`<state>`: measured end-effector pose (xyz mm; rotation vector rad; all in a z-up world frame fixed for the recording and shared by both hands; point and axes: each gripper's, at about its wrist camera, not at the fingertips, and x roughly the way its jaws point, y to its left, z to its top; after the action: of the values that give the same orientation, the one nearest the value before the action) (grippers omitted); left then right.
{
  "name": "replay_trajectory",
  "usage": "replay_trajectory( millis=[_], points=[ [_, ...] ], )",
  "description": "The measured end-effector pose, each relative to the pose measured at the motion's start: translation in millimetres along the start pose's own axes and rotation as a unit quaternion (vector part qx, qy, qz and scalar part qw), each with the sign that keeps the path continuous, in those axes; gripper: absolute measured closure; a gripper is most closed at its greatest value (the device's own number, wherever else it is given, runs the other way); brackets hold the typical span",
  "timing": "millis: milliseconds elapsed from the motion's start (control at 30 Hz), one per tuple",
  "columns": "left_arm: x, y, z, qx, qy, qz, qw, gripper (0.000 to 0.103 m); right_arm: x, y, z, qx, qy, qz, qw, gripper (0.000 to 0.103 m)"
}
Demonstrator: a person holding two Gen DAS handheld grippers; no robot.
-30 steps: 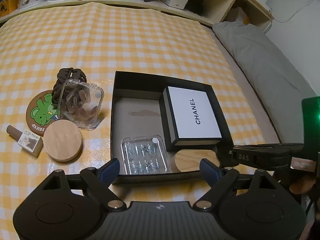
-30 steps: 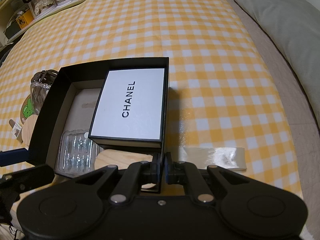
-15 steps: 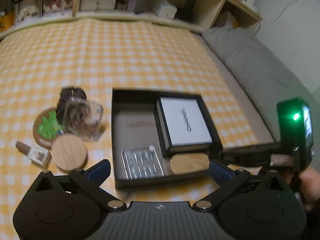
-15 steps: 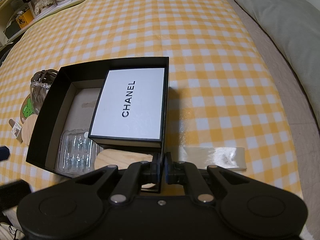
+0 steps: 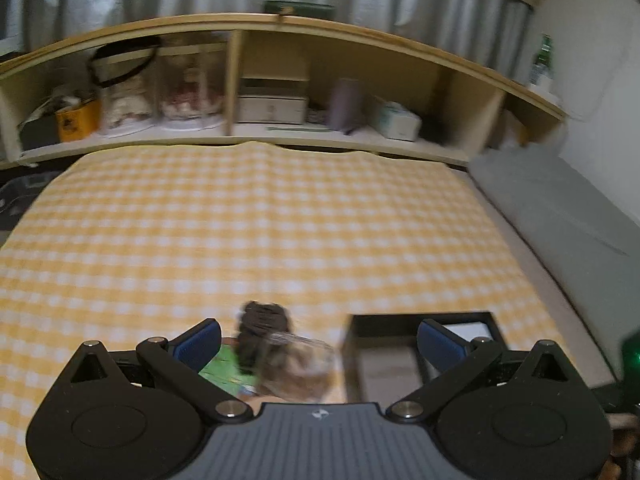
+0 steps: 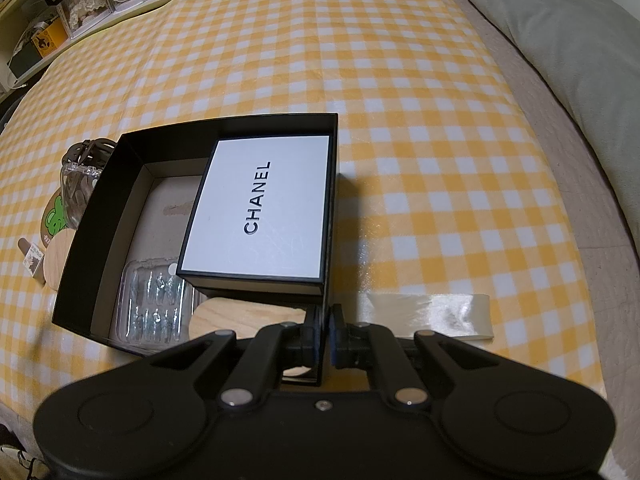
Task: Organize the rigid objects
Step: 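Move the left gripper to the clear case of pink items and grasp it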
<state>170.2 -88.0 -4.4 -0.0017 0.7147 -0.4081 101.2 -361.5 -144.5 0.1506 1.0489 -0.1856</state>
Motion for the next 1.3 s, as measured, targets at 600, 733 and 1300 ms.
replay_trajectory(
  millis=[600,733,1300],
  points=[
    [78.4,28.1,-31.7,0.04,0.035,0.006,0.9986,0.009,0.6,1.9,-1.2,0.009,0.0,0.001,1.0,0.098],
    [91.9,24.1,-46.6,0.061,0.046,0.01,0.997,0.009,2.6,2.6,-2.5,0.018,-0.003,-0.013,1.0,0.099],
    [140.7,5.7,-84.6,0.144,0.009,0.043,0.9885,0.009,-2.6,-15.3,-1.3,0.066,-0.002,-0.019,0.998,0.098]
  ],
)
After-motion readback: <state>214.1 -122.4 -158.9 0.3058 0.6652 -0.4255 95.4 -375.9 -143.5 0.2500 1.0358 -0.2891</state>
